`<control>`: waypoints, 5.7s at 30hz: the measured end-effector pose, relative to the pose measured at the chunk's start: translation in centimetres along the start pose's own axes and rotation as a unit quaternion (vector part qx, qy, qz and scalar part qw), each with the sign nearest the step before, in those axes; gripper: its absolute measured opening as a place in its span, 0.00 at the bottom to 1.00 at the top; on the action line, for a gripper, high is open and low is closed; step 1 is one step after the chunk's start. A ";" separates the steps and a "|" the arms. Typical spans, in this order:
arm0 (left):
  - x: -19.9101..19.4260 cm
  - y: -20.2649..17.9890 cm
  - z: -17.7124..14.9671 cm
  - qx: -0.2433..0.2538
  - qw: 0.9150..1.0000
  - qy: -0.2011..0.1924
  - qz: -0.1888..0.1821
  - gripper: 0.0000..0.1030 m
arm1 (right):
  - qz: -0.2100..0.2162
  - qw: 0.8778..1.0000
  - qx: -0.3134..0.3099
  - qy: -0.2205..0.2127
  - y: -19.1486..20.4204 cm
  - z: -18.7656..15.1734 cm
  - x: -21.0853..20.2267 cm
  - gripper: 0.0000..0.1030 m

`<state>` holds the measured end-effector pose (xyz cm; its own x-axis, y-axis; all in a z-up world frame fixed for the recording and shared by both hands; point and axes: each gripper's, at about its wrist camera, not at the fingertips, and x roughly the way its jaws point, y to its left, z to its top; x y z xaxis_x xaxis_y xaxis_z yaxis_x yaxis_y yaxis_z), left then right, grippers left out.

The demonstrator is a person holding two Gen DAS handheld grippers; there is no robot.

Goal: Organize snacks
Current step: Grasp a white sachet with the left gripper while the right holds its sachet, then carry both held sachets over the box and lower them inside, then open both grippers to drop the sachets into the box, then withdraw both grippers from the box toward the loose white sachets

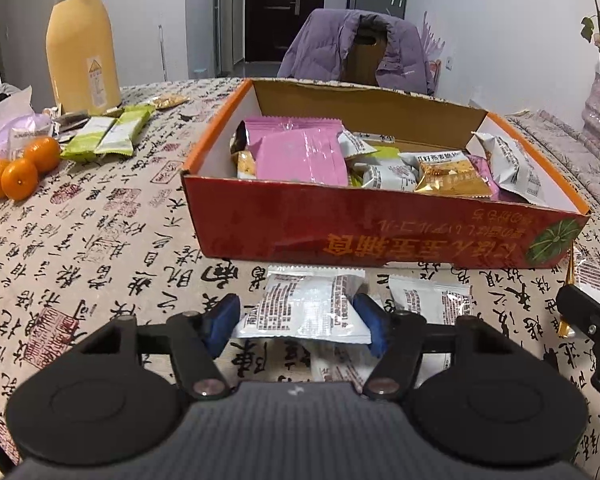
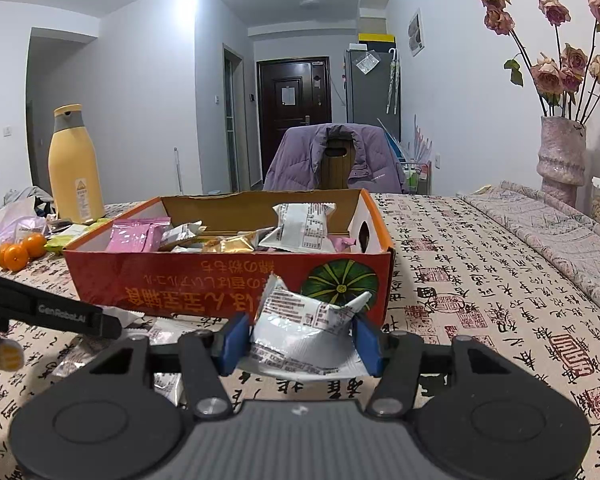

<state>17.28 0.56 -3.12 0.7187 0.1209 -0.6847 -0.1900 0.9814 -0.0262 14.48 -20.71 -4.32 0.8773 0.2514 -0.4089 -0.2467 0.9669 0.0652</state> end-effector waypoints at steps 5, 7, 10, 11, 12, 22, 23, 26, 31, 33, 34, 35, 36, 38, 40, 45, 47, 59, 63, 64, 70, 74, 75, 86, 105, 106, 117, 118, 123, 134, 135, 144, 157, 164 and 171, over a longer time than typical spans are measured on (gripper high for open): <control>-1.6 0.6 -0.3 -0.011 1.000 -0.029 -0.005 0.62 | 0.000 1.000 0.002 -0.003 -0.1 -0.1 0.0 0.55; -2.6 0.7 -0.5 -0.013 0.999 -0.052 -0.007 0.62 | 0.000 1.000 0.002 -0.005 -0.1 -0.1 -0.1 0.55; -4.1 0.8 -0.9 -0.010 0.996 -0.085 -0.004 0.62 | 0.000 1.000 0.002 -0.009 -0.1 -0.1 -0.2 0.55; -4.5 0.8 -0.9 -0.008 0.996 -0.092 -0.002 0.62 | 0.000 1.000 0.002 -0.010 -0.1 -0.1 -0.3 0.55; -4.8 0.8 -1.1 -0.007 0.995 -0.098 -0.001 0.62 | 0.000 1.000 0.001 -0.012 -0.1 -0.1 -0.3 0.55; -7.0 0.6 -1.8 -0.001 0.990 -0.137 -0.016 0.62 | -0.003 0.999 -0.018 -0.032 0.5 -0.2 -1.1 0.55; -7.1 0.6 -1.9 -0.001 0.990 -0.139 -0.017 0.62 | -0.004 0.999 -0.019 -0.033 0.6 -0.2 -1.1 0.55; -7.5 0.7 -1.9 -0.002 0.989 -0.146 -0.021 0.62 | -0.007 0.999 -0.020 -0.037 0.7 -0.2 -1.3 0.55; -8.2 0.9 -1.7 -0.007 0.987 -0.157 -0.025 0.62 | -0.019 0.998 -0.019 -0.048 0.7 -0.3 -1.7 0.54; -8.4 0.9 -1.5 -0.007 0.986 -0.162 -0.027 0.62 | -0.016 0.999 -0.017 -0.045 0.7 -0.2 -1.7 0.54; -8.5 0.9 -1.4 -0.007 0.986 -0.165 -0.029 0.62 | -0.015 0.999 -0.017 -0.045 0.8 -0.1 -1.8 0.54; -8.7 0.8 -1.2 -0.006 0.985 -0.168 -0.031 0.62 | -0.014 0.999 -0.018 -0.047 0.9 0.0 -1.9 0.54; -8.8 0.8 -1.1 -0.006 0.985 -0.170 -0.032 0.62 | -0.012 0.999 -0.019 -0.049 1.1 0.3 -2.0 0.54; -8.9 0.7 -0.7 -0.005 0.984 -0.175 -0.034 0.62 | -0.008 0.998 -0.022 -0.056 1.4 0.8 -2.3 0.54; -8.9 0.6 -0.2 -0.005 0.983 -0.180 -0.036 0.62 | -0.003 0.998 -0.028 -0.063 1.7 1.4 -2.5 0.54; -8.9 0.3 1.2 -0.004 0.980 -0.196 -0.042 0.62 | 0.004 0.997 -0.034 -0.075 2.2 3.5 -2.4 0.54; -8.8 0.2 1.8 -0.004 0.979 -0.201 -0.044 0.62 | 0.004 0.996 -0.037 -0.078 2.4 4.4 -2.0 0.54; -6.1 0.0 6.3 -0.015 0.978 -0.203 -0.042 0.62 | 0.025 0.996 -0.035 -0.074 3.0 9.1 2.1 0.54; -4.7 0.0 8.0 -0.023 0.979 -0.198 -0.043 0.62 | 0.026 0.997 -0.032 -0.068 3.0 10.5 4.0 0.54; -4.3 -0.1 8.3 -0.024 0.979 -0.198 -0.043 0.62 | 0.026 0.997 -0.032 -0.067 3.1 10.8 4.5 0.54; -1.4 -0.2 10.5 -0.036 0.980 -0.191 -0.035 0.62 | 0.023 0.998 -0.026 -0.052 3.5 11.8 7.7 0.54; 0.6 -0.3 10.8 -0.042 0.980 -0.191 -0.028 0.62 | 0.021 0.999 -0.016 -0.046 3.5 11.3 9.8 0.54; 1.1 -0.3 10.6 -0.042 0.980 -0.193 -0.029 0.62 | 0.021 0.999 -0.016 -0.047 3.5 11.0 10.1 0.54; 2.9 -0.3 9.6 -0.013 0.979 -0.200 -0.027 0.62 | 0.025 0.999 -0.010 -0.037 2.5 9.3 12.1 0.55; 2.9 1.9 9.7 -0.065 0.977 -0.196 -0.054 1.00 | 0.019 0.999 0.002 -0.031 2.1 8.7 11.8 1.00; 2.8 1.9 9.7 -0.065 0.977 -0.197 -0.053 1.00 | 0.018 0.999 0.002 -0.032 2.0 8.7 11.7 1.00; 0.5 1.8 10.3 -0.072 0.971 -0.220 -0.059 1.00 | 0.021 0.999 0.007 -0.043 1.8 9.7 10.6 1.00; 0.0 1.8 10.4 -0.073 0.970 -0.223 -0.058 1.00 | 0.020 0.999 0.008 -0.045 1.8 9.9 10.2 1.00; -2.4 1.8 10.5 -0.066 0.967 -0.239 -0.058 1.00 | 0.019 0.999 0.018 -0.046 1.8 10.9 8.4 1.00; -5.5 3.3 8.3 -0.042 0.971 -0.228 -0.058 1.00 | 0.032 0.999 0.021 -0.024 1.6 10.3 4.9 1.00; -5.5 3.5 7.9 -0.039 0.972 -0.225 -0.056 1.00 | 0.032 0.999 0.020 -0.020 1.6 10.0 4.7 1.00; -5.4 5.6 3.7 -0.020 0.982 -0.181 -0.047 1.00 | 0.041 0.999 0.000 0.018 2.3 6.8 3.0 1.00; -2.4 7.5 -1.8 0.002 0.993 -0.109 -0.040 1.00 | 0.047 0.996 -0.013 0.070 3.6 2.7 2.2 1.00; -2.0 7.2 -2.6 0.010 0.993 -0.114 -0.044 1.00 | 0.038 0.995 -0.018 0.088 4.5 2.0 2.6 1.00; -2.0 7.3 -2.5 0.002 0.992 -0.115 -0.048 1.00 | 0.036 0.993 -0.035 0.110 6.3 1.3 4.1 1.00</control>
<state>12.77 7.16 -3.78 0.8673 0.0577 -0.4945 -0.1115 0.9905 -0.0800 17.06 -13.50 -4.35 0.7464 0.2972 -0.5954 -0.3406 0.9393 0.0419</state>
